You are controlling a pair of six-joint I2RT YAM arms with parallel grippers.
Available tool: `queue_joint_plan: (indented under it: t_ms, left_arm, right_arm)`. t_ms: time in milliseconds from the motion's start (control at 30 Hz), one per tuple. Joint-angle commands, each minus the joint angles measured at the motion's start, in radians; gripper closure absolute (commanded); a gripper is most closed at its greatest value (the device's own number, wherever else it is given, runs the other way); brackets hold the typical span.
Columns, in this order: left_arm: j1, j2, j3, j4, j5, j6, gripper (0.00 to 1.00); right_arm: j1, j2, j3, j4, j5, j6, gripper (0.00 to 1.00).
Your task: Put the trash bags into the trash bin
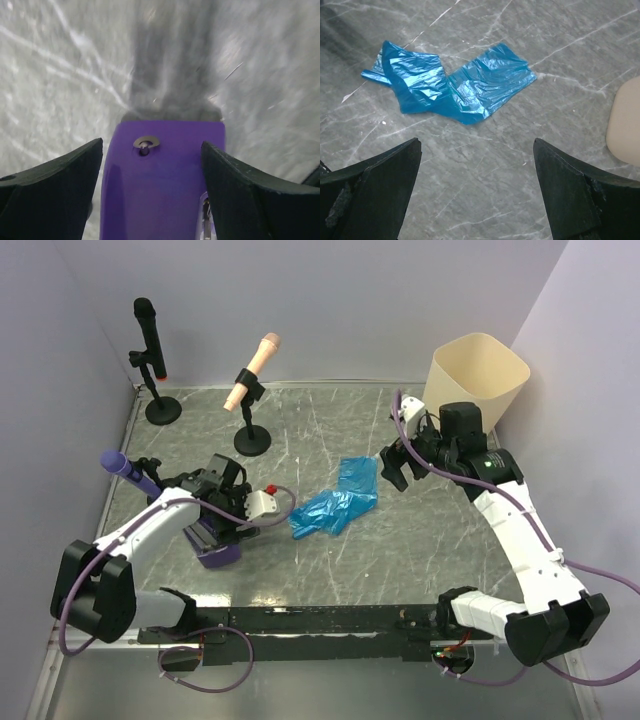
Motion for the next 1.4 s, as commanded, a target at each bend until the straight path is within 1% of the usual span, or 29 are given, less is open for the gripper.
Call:
queue_joint_plan:
  t_ms: [0,67,167,200,233,300,433,567,667,733,867,967,1033,1100,1133,1167,1200,1233,1267,1300,1367]
  left_arm:
    - [0.017,-0.04,-0.038,0.025,-0.148,0.065,0.17]
    - [0.017,-0.054,-0.059,0.024,-0.148,0.064,0.17]
    - [0.021,-0.055,-0.101,0.036,-0.209,0.044,0.17]
    - [0.028,-0.054,-0.113,0.036,-0.209,0.042,0.18]
    - [0.04,-0.057,-0.125,0.033,-0.24,0.044,0.18]
    - [0.08,-0.072,-0.145,0.03,-0.249,0.053,0.19]
    - [0.149,-0.104,-0.179,0.037,-0.284,0.072,0.19]
    - [0.178,-0.112,-0.194,0.034,-0.28,0.056,0.19]
    - [0.179,-0.127,-0.176,0.046,-0.21,0.013,0.19]
    - [0.175,-0.141,-0.132,0.069,-0.121,-0.057,0.18]
    - [0.161,-0.175,-0.036,0.135,0.07,-0.282,0.15]
    - [0.153,-0.187,0.002,0.212,0.162,-0.457,0.14]
    - [0.147,-0.186,0.016,0.261,0.193,-0.569,0.14]
    - [0.147,-0.189,0.014,0.324,0.2,-0.689,0.15]
    - [0.147,-0.192,0.007,0.355,0.206,-0.739,0.14]
    - [0.147,-0.195,-0.002,0.39,0.208,-0.795,0.14]
    - [0.149,-0.201,-0.021,0.439,0.207,-0.845,0.15]
    - [0.147,-0.21,-0.039,0.486,0.197,-0.92,0.14]
    - [0.147,-0.216,-0.065,0.535,0.191,-0.968,0.14]
    - [0.147,-0.22,-0.087,0.578,0.185,-1.017,0.14]
    - [0.146,-0.213,-0.124,0.648,0.183,-1.082,0.14]
  right_arm:
    - [0.002,-0.01,-0.006,0.001,-0.039,-0.031,0.01]
    - [0.002,0.002,-0.014,0.01,-0.045,-0.035,0.01]
    - [0.002,0.024,-0.018,0.015,-0.052,-0.043,0.01]
    - [0.004,0.03,-0.017,0.016,-0.054,-0.045,0.01]
    - [0.004,0.039,-0.015,0.018,-0.059,-0.049,0.01]
    - [0.009,0.056,-0.015,0.019,-0.071,-0.074,0.01]
    - [0.05,0.099,-0.052,0.024,-0.097,-0.195,0.01]
    - [0.152,0.137,-0.126,0.059,-0.08,-0.35,0.01]
    - [0.241,0.191,-0.172,0.125,-0.062,-0.457,0.05]
    - [0.274,0.255,-0.178,0.16,-0.053,-0.5,0.06]
    - [0.297,0.445,-0.073,0.15,-0.045,-0.532,0.1]
    - [0.3,0.577,0.014,0.116,-0.039,-0.549,0.13]
    - [0.3,0.633,0.055,0.082,-0.04,-0.568,0.23]
    - [0.298,0.673,0.092,0.047,-0.03,-0.562,0.37]
    - [0.297,0.686,0.118,0.015,-0.02,-0.552,0.48]
    - [0.288,0.7,0.15,-0.022,-0.028,-0.545,0.62]
    - [0.27,0.717,0.182,-0.089,-0.049,-0.534,0.74]
    - [0.256,0.735,0.228,-0.153,-0.08,-0.523,0.85]
    - [0.236,0.754,0.271,-0.207,-0.11,-0.502,0.93]
    - [0.217,0.769,0.322,-0.264,-0.147,-0.485,1.0]
    - [0.168,0.8,0.414,-0.355,-0.222,-0.441,1.0]
